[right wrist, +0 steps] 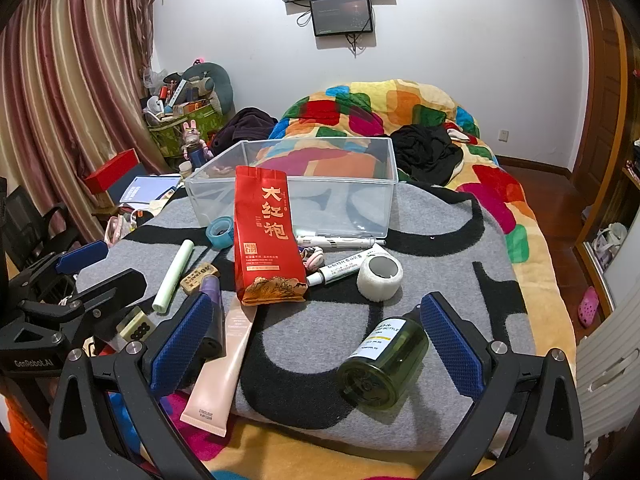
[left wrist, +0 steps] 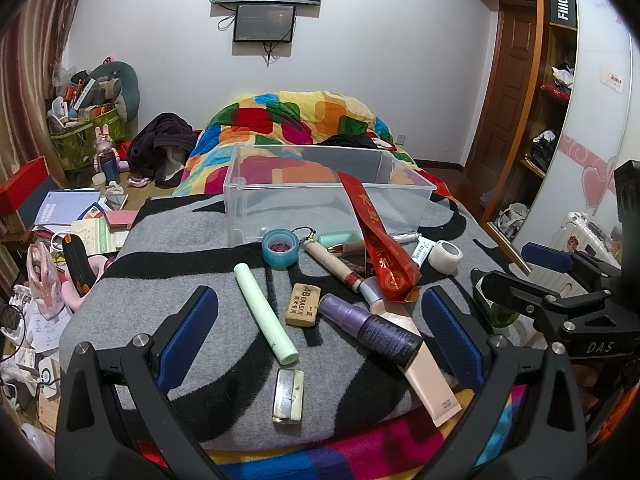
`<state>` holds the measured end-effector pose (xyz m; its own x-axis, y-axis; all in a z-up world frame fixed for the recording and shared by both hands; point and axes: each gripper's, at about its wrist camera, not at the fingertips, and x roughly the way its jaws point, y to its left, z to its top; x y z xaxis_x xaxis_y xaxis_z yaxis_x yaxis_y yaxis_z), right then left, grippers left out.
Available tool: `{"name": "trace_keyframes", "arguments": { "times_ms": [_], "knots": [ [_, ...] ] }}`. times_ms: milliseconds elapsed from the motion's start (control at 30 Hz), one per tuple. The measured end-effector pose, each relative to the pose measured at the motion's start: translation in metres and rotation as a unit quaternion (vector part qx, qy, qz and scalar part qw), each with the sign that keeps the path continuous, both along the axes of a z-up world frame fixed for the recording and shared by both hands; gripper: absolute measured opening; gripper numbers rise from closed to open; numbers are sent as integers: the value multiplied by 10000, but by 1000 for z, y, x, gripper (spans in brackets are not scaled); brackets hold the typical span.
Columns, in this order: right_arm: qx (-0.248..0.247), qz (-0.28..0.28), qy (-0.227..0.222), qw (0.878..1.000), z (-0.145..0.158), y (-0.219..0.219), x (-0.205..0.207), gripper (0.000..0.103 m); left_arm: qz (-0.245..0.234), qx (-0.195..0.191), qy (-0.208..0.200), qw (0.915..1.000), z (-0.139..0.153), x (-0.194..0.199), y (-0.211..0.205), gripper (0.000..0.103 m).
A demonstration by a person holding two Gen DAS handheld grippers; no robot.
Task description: Organize objects
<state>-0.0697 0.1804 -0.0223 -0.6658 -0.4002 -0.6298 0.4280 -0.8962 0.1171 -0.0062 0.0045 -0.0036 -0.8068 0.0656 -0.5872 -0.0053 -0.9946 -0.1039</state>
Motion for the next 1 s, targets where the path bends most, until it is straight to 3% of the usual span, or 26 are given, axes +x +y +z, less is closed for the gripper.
{"name": "trace_keyframes", "arguments": {
  "times_ms": [267,400,500,800,1000],
  "knots": [
    [-104,-14,-53,9999,-4,2,-3,103,17,10,8,10000,-1,1,-3,103],
    [-138,-39,-111,9998,-10,6,-7,102,79,-14,-57,10000,-7,5,-13,86],
    [-109,-118,-142,9998,-14,11,-10,102,194,-43,-188,9996,-16,8,-23,84],
    [46,-438,-372,9983,-32,30,-24,87,371,488,-604,9963,-39,10,-50,76],
    [34,-562,-507,9971,-41,40,-28,82,137,135,-610,9980,-48,15,-27,76]
  ]
}}
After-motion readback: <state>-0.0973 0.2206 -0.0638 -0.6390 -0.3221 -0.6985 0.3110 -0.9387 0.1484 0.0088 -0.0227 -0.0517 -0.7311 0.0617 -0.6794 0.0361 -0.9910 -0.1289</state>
